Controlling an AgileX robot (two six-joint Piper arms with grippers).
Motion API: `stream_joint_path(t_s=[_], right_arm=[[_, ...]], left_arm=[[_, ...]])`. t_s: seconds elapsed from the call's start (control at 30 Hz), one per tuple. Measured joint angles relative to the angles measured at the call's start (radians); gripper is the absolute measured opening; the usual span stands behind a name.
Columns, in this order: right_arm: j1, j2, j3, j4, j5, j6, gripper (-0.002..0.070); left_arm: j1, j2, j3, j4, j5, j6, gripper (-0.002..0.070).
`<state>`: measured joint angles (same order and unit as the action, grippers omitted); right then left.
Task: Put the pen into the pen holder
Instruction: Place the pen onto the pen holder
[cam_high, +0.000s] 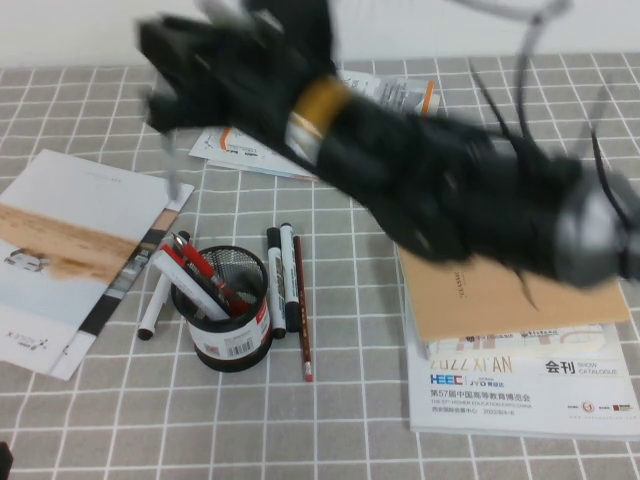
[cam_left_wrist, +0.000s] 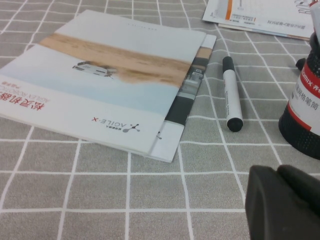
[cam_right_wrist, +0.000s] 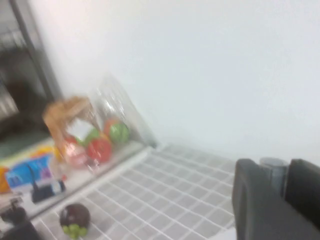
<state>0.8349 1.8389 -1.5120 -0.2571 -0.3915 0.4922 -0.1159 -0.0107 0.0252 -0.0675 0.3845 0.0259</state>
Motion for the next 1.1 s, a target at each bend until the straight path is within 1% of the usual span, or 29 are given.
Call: stream_joint_path(t_s=[0.07, 0.1, 0.17, 0.27, 0.43, 0.67, 0.9, 0.97, 1.03, 1.1], right_arm=[[-0.018, -0.030, 0.168, 0.032, -0.171, -0.051, 0.0071], [-0.022, -0.038, 0.222, 0.041, -0.208, -0.091, 0.0071], [-0.026, -0.046, 0.302, 0.046, -0.261, -0.167, 0.0071], [-0.026, -0.050, 0.362, 0.019, -0.279, -0.227, 0.0071], [-0.026, -0.051, 0.393, -0.048, -0.286, -0.246, 0.0071], [-0.026, -0.042, 0.393, -0.057, -0.305, -0.248, 0.0071], [-0.026, 0.021, 0.393, -0.069, -0.383, -0.250, 0.0074], [-0.026, 0.023, 0.394, -0.071, -0.383, -0.250, 0.0106], [-0.026, 0.023, 0.394, -0.069, -0.390, -0.240, 0.0167], [-0.026, 0.023, 0.394, -0.056, -0.392, -0.233, 0.0243]], left_arm=[[0.000, 0.000, 0.000, 0.000, 0.000, 0.000, -0.0003], [0.000, 0.000, 0.000, 0.000, 0.000, 0.000, -0.0003], [0.000, 0.000, 0.000, 0.000, 0.000, 0.000, -0.0003], [0.000, 0.000, 0.000, 0.000, 0.000, 0.000, -0.0003], [0.000, 0.000, 0.000, 0.000, 0.000, 0.000, -0.0003], [0.000, 0.000, 0.000, 0.000, 0.000, 0.000, -0.0003], [0.000, 0.000, 0.000, 0.000, 0.000, 0.000, -0.0003], [0.000, 0.000, 0.000, 0.000, 0.000, 0.000, -0.0003], [0.000, 0.000, 0.000, 0.000, 0.000, 0.000, -0.0003], [0.000, 0.000, 0.000, 0.000, 0.000, 0.000, -0.0003]])
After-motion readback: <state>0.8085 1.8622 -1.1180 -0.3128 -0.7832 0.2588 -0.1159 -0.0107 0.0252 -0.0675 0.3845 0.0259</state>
